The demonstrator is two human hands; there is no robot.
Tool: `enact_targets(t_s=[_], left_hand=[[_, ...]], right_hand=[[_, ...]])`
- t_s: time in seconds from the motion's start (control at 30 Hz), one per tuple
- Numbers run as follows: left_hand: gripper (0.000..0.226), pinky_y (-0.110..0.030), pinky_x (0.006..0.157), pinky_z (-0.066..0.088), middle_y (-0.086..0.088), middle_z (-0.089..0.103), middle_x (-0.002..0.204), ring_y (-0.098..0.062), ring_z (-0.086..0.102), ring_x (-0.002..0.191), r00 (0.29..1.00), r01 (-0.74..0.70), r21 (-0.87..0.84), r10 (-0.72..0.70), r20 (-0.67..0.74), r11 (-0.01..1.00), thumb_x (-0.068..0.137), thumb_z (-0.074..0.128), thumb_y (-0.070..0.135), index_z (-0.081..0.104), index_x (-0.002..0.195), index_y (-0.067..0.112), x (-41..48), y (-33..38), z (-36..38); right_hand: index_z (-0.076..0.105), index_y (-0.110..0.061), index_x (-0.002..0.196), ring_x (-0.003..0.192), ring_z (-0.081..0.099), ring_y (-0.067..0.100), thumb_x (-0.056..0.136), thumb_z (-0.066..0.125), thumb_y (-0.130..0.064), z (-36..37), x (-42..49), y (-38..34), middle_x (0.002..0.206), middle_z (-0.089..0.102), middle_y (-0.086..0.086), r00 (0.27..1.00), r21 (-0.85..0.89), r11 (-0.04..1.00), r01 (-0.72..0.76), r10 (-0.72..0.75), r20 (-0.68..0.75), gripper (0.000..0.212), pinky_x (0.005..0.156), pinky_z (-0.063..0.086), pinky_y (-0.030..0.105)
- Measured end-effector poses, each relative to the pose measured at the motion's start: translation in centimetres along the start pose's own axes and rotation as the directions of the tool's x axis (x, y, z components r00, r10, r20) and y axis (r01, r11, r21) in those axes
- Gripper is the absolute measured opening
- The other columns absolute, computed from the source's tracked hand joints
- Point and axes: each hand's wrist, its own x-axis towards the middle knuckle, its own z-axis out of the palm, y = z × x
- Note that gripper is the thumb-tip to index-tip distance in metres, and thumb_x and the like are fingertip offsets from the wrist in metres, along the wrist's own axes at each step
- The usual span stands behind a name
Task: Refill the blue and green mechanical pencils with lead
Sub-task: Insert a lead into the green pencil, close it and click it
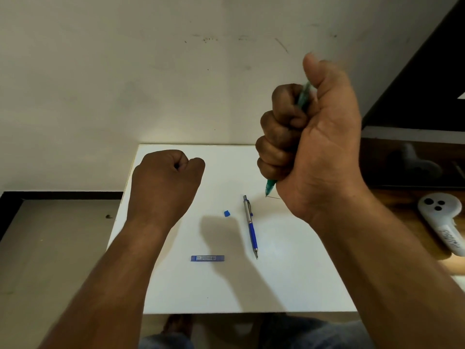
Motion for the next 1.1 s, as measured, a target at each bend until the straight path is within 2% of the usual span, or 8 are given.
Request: enact_targets(t_s=[0.1, 0.17, 0.27, 0.37, 0.5, 0.8, 0.93, 1.1], left_hand=[[0.042, -0.025, 0.045, 0.025, 0.005, 0.029, 0.050, -0.014, 0.029, 0.048, 0.998, 0.042, 0.038, -0.044, 0.045, 0.998, 0.086, 0.063, 0.026, 0.033, 0.059, 0.013, 0.3, -0.8, 0.1], [0.044, -0.027, 0.050, 0.032, 0.009, 0.042, 0.049, -0.011, 0.042, 0.046, 0.985, 0.093, 0.089, -0.104, 0.135, 0.992, 0.089, 0.067, 0.038, 0.045, 0.062, 0.010, 0.4, -1.5, 0.1], [0.029, -0.025, 0.058, 0.042, 0.013, 0.068, 0.074, -0.003, 0.064, 0.067, 0.936, 0.112, 0.229, -0.180, 0.302, 0.967, 0.090, 0.072, 0.049, 0.066, 0.077, 0.024, -0.1, -2.4, 0.2], [0.009, -0.032, 0.078, 0.057, 0.012, 0.073, 0.092, -0.012, 0.072, 0.087, 0.874, 0.065, 0.321, -0.209, 0.439, 0.945, 0.090, 0.075, 0.041, 0.070, 0.094, 0.035, -0.9, -3.1, -0.1], [0.026, -0.040, 0.102, 0.055, 0.014, 0.068, 0.104, -0.014, 0.069, 0.100, 0.782, -0.042, 0.425, -0.235, 0.578, 0.904, 0.085, 0.082, 0.039, 0.070, 0.109, 0.040, -2.1, -3.5, -0.4], [0.062, -0.036, 0.104, 0.043, 0.017, 0.065, 0.120, -0.011, 0.063, 0.110, 0.690, -0.242, 0.523, -0.234, 0.685, 0.818, 0.064, 0.092, 0.063, 0.066, 0.115, 0.040, -4.5, -4.1, 1.6], [0.054, -0.036, 0.104, 0.040, 0.013, 0.063, 0.124, -0.014, 0.063, 0.116, 0.665, -0.313, 0.546, -0.231, 0.710, 0.777, 0.072, 0.092, 0.049, 0.067, 0.119, 0.038, -5.0, -4.8, 2.8], [0.041, -0.032, 0.101, 0.041, 0.012, 0.066, 0.126, -0.015, 0.064, 0.119, 0.693, -0.326, 0.591, -0.239, 0.681, 0.738, 0.082, 0.084, 0.026, 0.068, 0.118, 0.036, -5.2, -6.0, 3.5]], right_hand=[[0.036, -0.023, 0.058, 0.046, 0.014, 0.014, 0.100, 0.032, -0.068, -1.0, 0.9, 1.6, 0.054, 0.023, -0.006, 0.991, -0.140, 0.987, -0.078, 0.092, 0.094, 0.062, 0.046, 0.018, 0.024], [0.044, -0.021, 0.058, 0.049, 0.023, 0.015, 0.101, 0.033, -0.055, -2.3, 1.3, 3.0, 0.056, 0.031, -0.003, 0.983, -0.414, 0.907, -0.073, 0.135, 0.122, 0.056, 0.048, 0.025, 0.028], [0.060, -0.018, 0.069, 0.057, 0.044, 0.006, 0.105, 0.038, -0.037, -5.0, 1.5, 5.4, 0.063, 0.051, -0.009, 0.970, -0.841, 0.542, -0.010, 0.211, 0.124, 0.047, 0.063, 0.040, 0.024], [0.074, -0.021, 0.089, 0.079, 0.061, -0.002, 0.112, 0.043, -0.033, -7.8, 1.6, 7.8, 0.088, 0.067, -0.012, 0.939, -0.952, 0.295, -0.077, 0.342, 0.030, 0.041, 0.076, 0.045, 0.032], [0.072, -0.016, 0.116, 0.112, 0.065, 0.024, 0.117, 0.041, -0.036, -10.6, 1.6, 10.3, 0.121, 0.072, 0.003, 0.917, -0.994, 0.032, -0.102, 0.390, -0.081, 0.037, 0.090, 0.046, 0.032], [0.067, -0.016, 0.121, 0.102, 0.059, 0.020, 0.110, 0.062, -0.037, -13.0, 1.3, 13.5, 0.124, 0.066, 0.009, 0.913, -0.977, -0.156, -0.142, 0.360, -0.190, 0.025, 0.088, 0.047, 0.030], [0.060, -0.021, 0.135, 0.117, 0.061, 0.022, 0.103, 0.071, -0.043, -12.3, 1.5, 14.0, 0.132, 0.060, 0.004, 0.945, -0.983, -0.133, -0.123, 0.287, -0.157, 0.040, 0.100, 0.053, 0.035], [0.062, -0.028, 0.128, 0.109, 0.065, 0.019, 0.102, 0.070, -0.047, -9.6, 1.8, 14.4, 0.123, 0.066, -0.003, 0.973, -0.996, -0.072, -0.050, 0.223, -0.065, 0.034, 0.094, 0.057, 0.038]])
